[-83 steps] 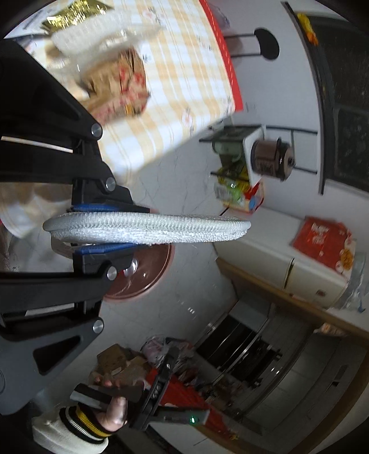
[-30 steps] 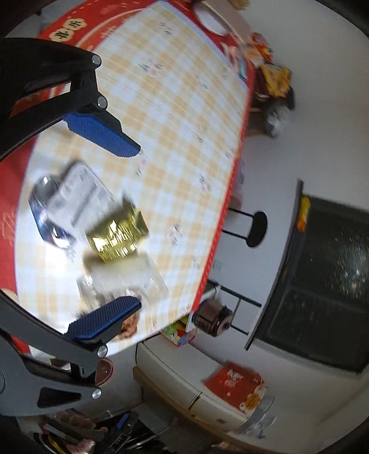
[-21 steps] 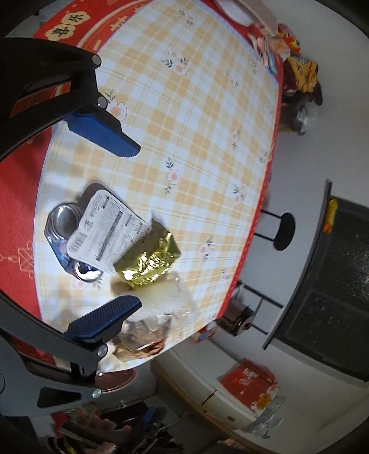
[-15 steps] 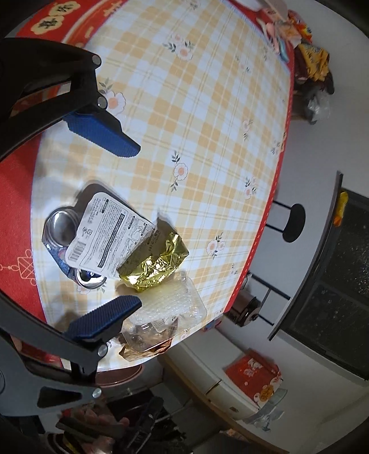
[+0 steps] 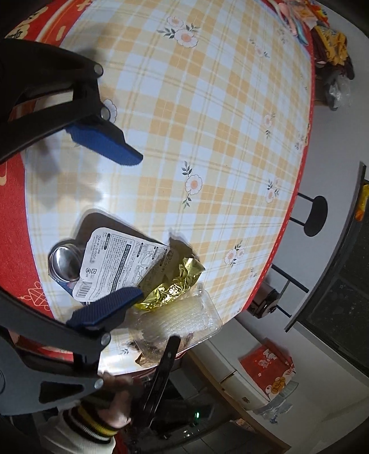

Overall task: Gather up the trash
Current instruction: 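Grasp the gold foil packet with the left gripper while the right grasps the white foam net, then carry the white foam net over the brown bin and open the right gripper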

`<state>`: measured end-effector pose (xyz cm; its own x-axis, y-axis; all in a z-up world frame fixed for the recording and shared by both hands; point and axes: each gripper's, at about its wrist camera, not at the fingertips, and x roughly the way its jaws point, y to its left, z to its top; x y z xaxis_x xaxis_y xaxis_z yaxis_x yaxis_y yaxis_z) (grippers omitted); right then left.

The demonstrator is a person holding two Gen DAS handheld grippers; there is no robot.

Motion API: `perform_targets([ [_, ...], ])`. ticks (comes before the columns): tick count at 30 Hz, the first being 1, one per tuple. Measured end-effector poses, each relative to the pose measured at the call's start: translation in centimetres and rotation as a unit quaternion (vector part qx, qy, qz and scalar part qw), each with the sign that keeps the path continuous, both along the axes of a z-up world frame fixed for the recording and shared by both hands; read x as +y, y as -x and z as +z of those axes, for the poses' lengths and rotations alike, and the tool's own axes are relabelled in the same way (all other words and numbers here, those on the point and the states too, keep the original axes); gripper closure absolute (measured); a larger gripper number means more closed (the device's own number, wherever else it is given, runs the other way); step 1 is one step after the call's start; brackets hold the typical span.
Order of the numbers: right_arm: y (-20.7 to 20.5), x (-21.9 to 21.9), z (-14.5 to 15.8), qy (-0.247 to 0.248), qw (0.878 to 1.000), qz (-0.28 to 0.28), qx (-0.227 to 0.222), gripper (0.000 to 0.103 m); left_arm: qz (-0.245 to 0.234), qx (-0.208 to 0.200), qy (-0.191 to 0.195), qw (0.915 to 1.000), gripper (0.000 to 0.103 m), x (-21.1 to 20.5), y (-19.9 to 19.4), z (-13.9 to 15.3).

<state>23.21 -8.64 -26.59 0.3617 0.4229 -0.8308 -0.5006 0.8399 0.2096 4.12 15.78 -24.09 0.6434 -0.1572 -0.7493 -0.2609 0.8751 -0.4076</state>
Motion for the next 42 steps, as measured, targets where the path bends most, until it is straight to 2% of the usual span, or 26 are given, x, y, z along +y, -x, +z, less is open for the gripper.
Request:
perform_targets([
  [4,-0.4,1.3,-1.5,0.019,1.0,-0.004,0.012,0.034,-0.01,-0.004,0.016,0.9998,0.023,0.3,-0.7,-0.5],
  [6,-0.5,1.5,-1.9,0.024,1.0,-0.005,0.017,0.042,-0.017,-0.003,0.022,0.9996,0.024,0.1,-1.2,-0.6],
  [8,-0.4,1.4,-2.0,0.025,0.999,-0.008,0.021,0.067,-0.026,0.0,0.027,0.9993,0.028,-0.2,-2.0,-0.9],
  [10,0.1,0.9,-1.4,0.013,1.0,-0.011,0.018,0.071,-0.037,0.002,0.035,0.9987,0.03,-0.8,-2.9,-1.1],
  [19,2.4,-3.2,2.9,-0.043,0.998,-0.035,-0.012,0.073,-0.085,0.025,0.092,0.9918,0.039,-3.9,-8.9,-3.3],
  [24,3.2,-6.2,4.9,-0.051,0.996,-0.06,-0.031,0.073,-0.09,0.049,0.123,0.9871,0.041,-5.7,-12.6,-5.3],
  [27,3.7,-8.0,5.5,-0.043,0.995,-0.076,-0.042,0.073,-0.081,0.063,0.103,0.9894,0.041,-6.7,-14.6,-6.2],
  [35,4.2,-11.8,6.0,-0.033,0.992,-0.112,-0.047,0.073,-0.062,0.077,0.091,0.9909,0.042,-7.5,-17.1,-7.5],
  [36,4.4,-11.9,6.0,-0.033,0.992,-0.113,-0.048,0.073,-0.059,0.079,0.09,0.9911,0.043,-7.4,-17.1,-7.5],
  [38,4.5,-12.3,6.4,-0.034,0.991,-0.116,-0.051,0.073,-0.056,0.082,0.084,0.9915,0.063,-7.6,-17.3,-7.7],
  [42,4.6,-12.5,6.9,-0.038,0.991,-0.116,-0.058,0.073,-0.052,0.07,0.075,0.9934,0.068,-7.3,-16.7,-6.9],
])
